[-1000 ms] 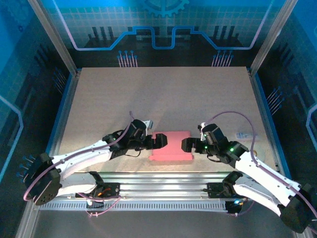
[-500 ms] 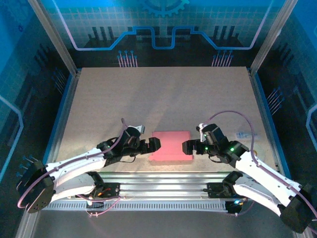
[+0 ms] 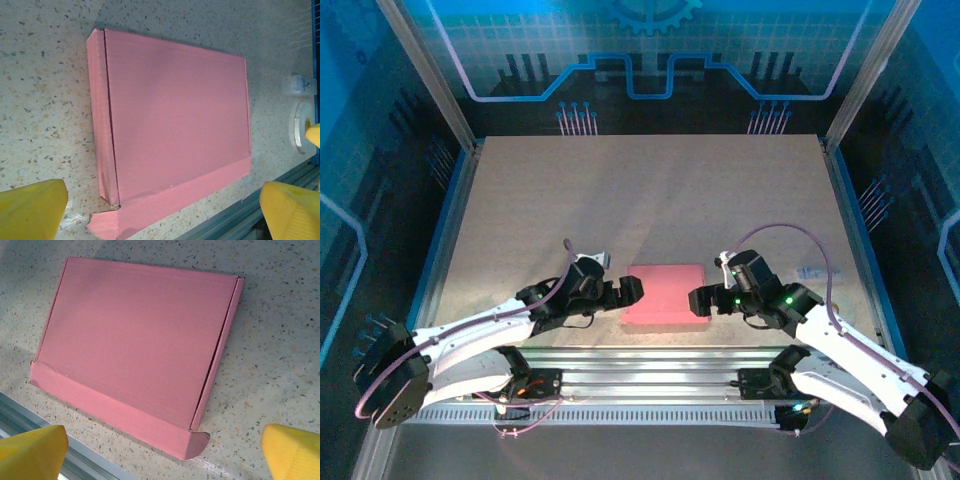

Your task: Fold the paper box

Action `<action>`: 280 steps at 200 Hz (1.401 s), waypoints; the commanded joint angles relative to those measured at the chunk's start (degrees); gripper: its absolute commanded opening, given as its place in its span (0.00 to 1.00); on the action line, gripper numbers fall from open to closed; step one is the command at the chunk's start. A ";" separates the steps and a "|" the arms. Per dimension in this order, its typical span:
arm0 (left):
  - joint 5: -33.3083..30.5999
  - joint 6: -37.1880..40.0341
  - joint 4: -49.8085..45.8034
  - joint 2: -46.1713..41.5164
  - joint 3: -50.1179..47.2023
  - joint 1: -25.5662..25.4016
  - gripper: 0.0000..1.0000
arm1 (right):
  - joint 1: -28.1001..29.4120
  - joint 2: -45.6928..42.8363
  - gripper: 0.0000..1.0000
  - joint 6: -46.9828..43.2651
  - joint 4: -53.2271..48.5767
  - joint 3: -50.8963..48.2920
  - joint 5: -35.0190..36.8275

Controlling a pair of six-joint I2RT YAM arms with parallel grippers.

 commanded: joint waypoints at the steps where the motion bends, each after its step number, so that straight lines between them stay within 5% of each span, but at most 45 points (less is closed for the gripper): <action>1: 1.83 2.60 -0.76 1.00 0.42 -0.38 0.99 | -0.50 -0.79 1.00 3.26 -0.20 -0.55 1.65; 71: 2.33 6.96 -1.74 4.89 0.94 -0.43 1.00 | -0.27 2.78 1.00 12.28 5.44 -4.63 1.66; 142: 2.23 5.85 -3.71 6.80 1.59 -0.39 0.99 | 1.08 11.55 1.00 10.63 8.98 -2.89 -1.55; 280: 9.10 4.93 1.82 10.89 2.32 -0.41 0.99 | 3.45 13.64 1.00 11.89 14.16 -4.28 -4.94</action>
